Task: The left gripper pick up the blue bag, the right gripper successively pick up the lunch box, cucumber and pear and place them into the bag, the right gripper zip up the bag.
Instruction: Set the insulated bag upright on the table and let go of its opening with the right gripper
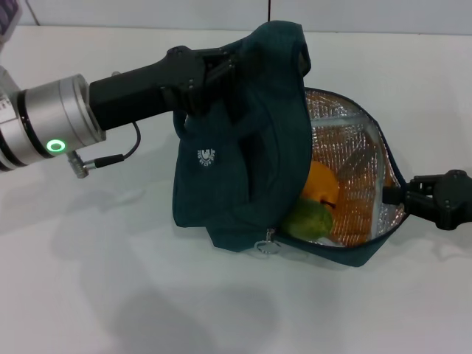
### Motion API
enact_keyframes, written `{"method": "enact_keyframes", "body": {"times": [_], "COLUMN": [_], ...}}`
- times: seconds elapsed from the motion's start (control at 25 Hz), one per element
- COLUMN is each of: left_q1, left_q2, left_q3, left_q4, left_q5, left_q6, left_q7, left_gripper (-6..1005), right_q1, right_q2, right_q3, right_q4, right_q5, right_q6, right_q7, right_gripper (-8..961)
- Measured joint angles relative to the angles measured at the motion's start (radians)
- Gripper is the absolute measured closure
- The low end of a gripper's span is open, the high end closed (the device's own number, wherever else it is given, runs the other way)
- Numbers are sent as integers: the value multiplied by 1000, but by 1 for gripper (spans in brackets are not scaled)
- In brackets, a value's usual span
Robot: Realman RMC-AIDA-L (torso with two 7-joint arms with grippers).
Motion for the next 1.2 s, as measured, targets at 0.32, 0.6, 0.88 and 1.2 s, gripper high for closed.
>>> {"method": "enact_keyframes", "body": {"times": [0.32, 0.6, 0.88, 1.2], "left_q1": [8, 10, 18, 23], "left_q2": [0, -5, -6, -8], "left_q3": [27, 61, 75, 96], "left_q4": [-36, -90, -153, -176], "left_q5": [2, 2, -2, -1], "left_q6": [0, 8, 4, 10], "left_q7": [146, 228, 293, 308], "left_gripper": [951, 950, 949, 826], "right_q1": [-14, -1, 26, 61], "right_q2": [21, 28, 24, 29], "right_q3": [12, 2, 10, 2], "right_q4": [-4, 14, 13, 29], "right_q5": [87, 268, 371, 417], "right_q6": [-10, -65, -152, -143], "right_q7": [-211, -410, -486, -458], "right_gripper": [856, 945, 945, 945]}}
